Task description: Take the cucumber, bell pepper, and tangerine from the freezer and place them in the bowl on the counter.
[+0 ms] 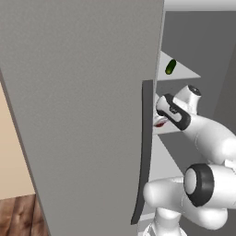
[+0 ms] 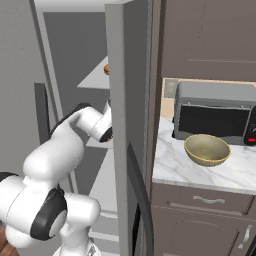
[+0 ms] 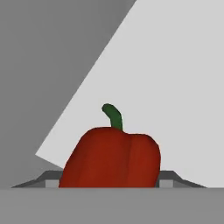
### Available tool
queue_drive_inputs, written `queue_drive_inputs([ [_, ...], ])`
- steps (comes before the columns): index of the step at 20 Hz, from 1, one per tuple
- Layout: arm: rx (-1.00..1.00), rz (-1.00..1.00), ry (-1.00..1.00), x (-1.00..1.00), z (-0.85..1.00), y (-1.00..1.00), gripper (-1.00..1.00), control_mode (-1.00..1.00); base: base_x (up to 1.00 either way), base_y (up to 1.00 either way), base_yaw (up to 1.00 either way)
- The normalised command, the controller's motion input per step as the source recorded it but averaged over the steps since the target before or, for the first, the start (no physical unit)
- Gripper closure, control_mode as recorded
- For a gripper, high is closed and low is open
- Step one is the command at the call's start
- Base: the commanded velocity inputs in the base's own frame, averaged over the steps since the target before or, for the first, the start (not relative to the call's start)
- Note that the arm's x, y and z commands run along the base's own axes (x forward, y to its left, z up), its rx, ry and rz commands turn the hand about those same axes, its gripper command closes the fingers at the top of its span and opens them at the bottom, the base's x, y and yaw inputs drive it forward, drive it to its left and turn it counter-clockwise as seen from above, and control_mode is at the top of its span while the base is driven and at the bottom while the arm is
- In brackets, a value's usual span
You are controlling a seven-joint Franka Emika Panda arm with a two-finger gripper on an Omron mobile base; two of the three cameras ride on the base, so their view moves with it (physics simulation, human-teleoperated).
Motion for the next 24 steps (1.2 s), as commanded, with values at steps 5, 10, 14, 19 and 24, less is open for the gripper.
queue_drive_inputs([
  [5, 0.0, -0.16, 0.05, -0.31, 0.17, -0.23, 1.0, -1.0, 0.0, 0.0, 0.0],
  [10, -0.03, -0.11, 0.02, -0.47, 0.01, -0.19, 1.0, -1.0, 0.0, 0.0, 0.0],
  [14, -0.06, -0.11, 0.02, -0.49, 0.01, -0.01, 1.0, -1.0, 0.0, 0.0, 0.0],
  [19, -0.07, -0.1, 0.07, -0.44, 0.07, 0.0, 1.0, -1.0, 0.0, 0.0, 0.0],
  [24, -0.06, -0.08, 0.1, -0.4, 0.2, 0.0, 1.0, -1.0, 0.0, 0.0, 0.0],
])
